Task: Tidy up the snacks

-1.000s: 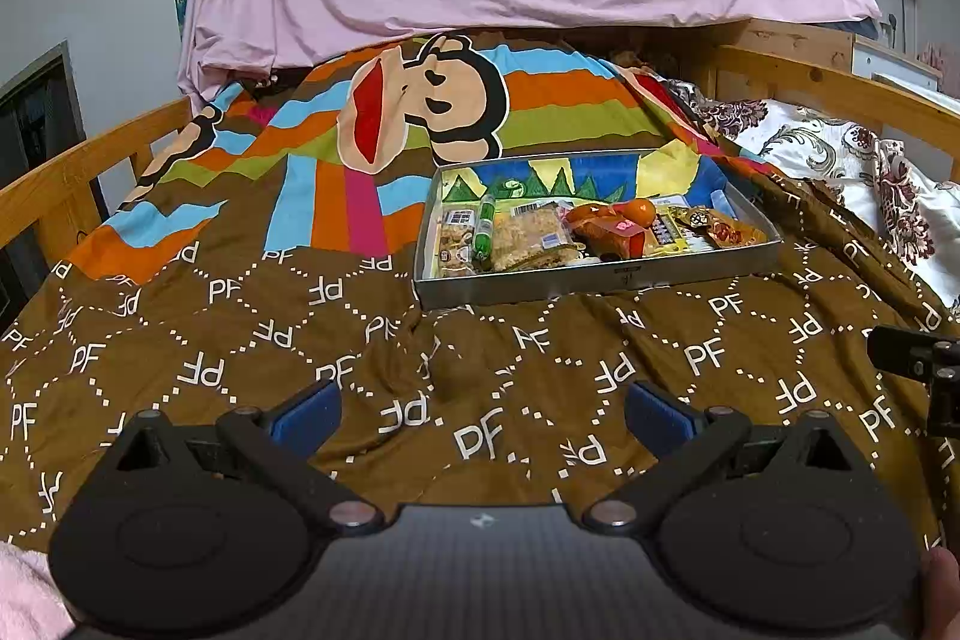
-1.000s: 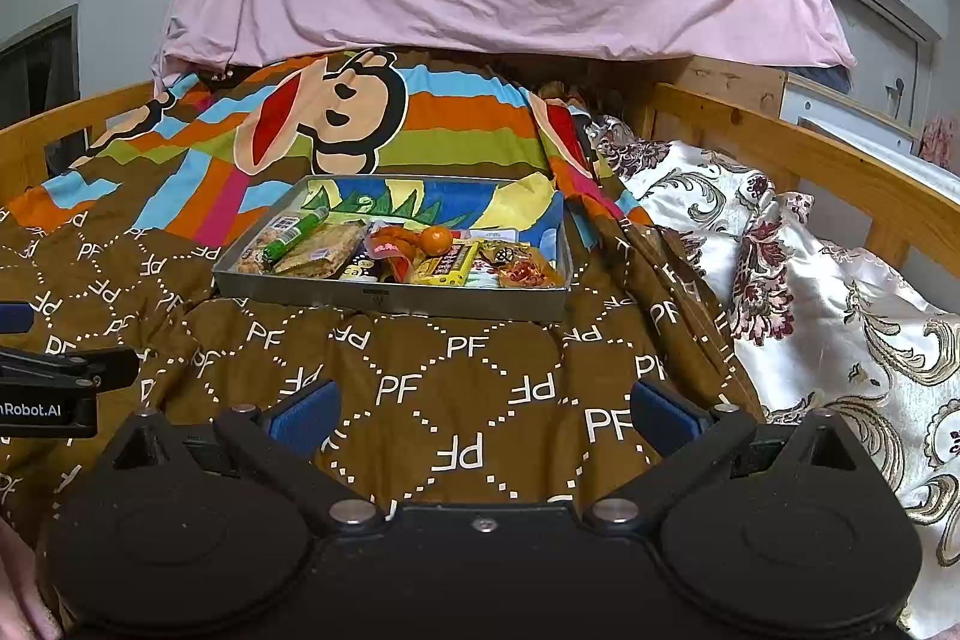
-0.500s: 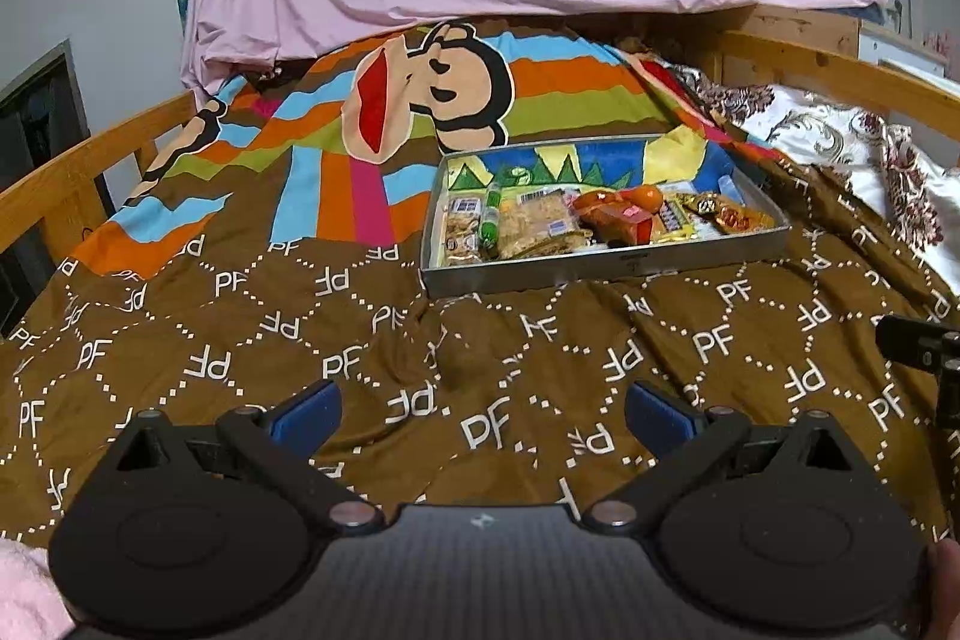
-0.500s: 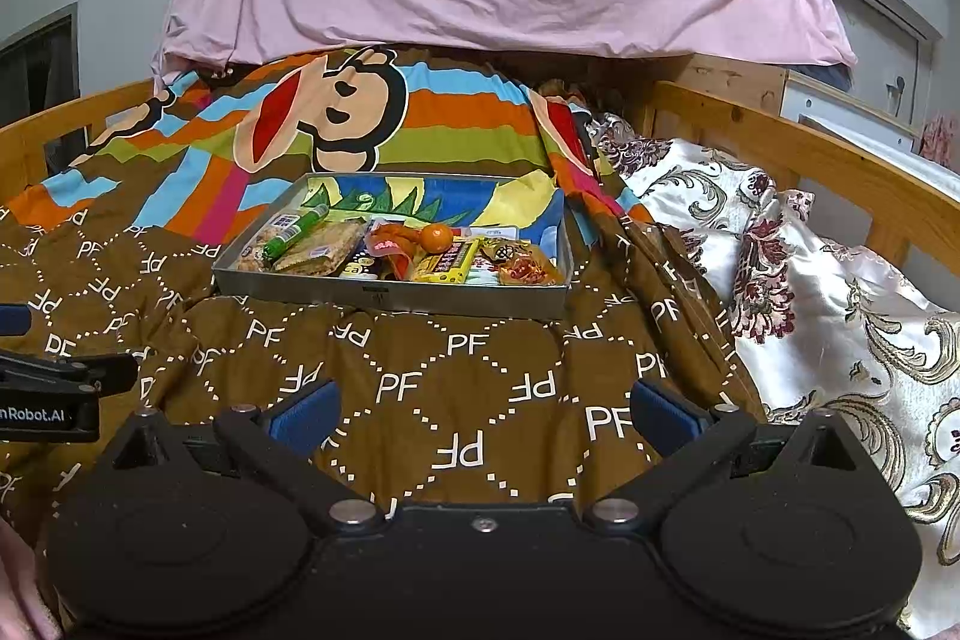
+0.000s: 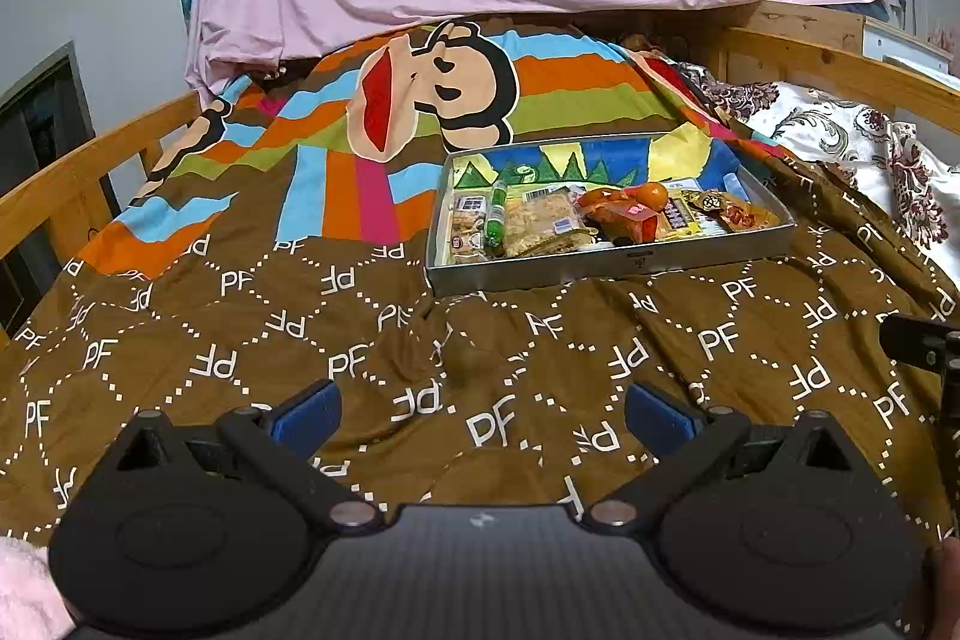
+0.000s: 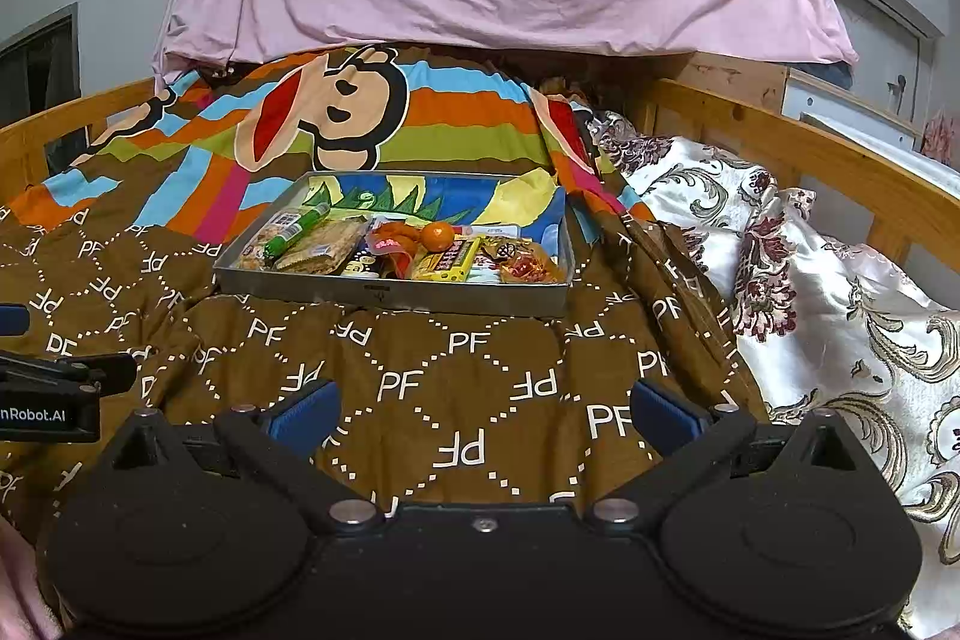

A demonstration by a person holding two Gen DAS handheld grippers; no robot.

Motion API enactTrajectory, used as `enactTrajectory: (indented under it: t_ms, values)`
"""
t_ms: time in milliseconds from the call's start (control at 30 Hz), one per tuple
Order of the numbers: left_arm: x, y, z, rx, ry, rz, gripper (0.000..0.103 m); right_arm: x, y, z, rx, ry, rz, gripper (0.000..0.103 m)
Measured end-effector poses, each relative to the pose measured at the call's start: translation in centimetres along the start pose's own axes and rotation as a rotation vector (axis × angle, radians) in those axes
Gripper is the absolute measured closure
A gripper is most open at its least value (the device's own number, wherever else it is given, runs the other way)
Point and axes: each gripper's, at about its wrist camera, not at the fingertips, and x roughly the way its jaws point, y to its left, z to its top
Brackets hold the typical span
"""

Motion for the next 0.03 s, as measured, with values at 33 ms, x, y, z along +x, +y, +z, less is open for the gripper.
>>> enactTrajectory:
  t_ms: [33]
  values:
    - [0.02,-0.03,0.00,0.002,0.002,0.002,0.000,0.00,0.00,0.00,0.000,0.000,0.000,0.001]
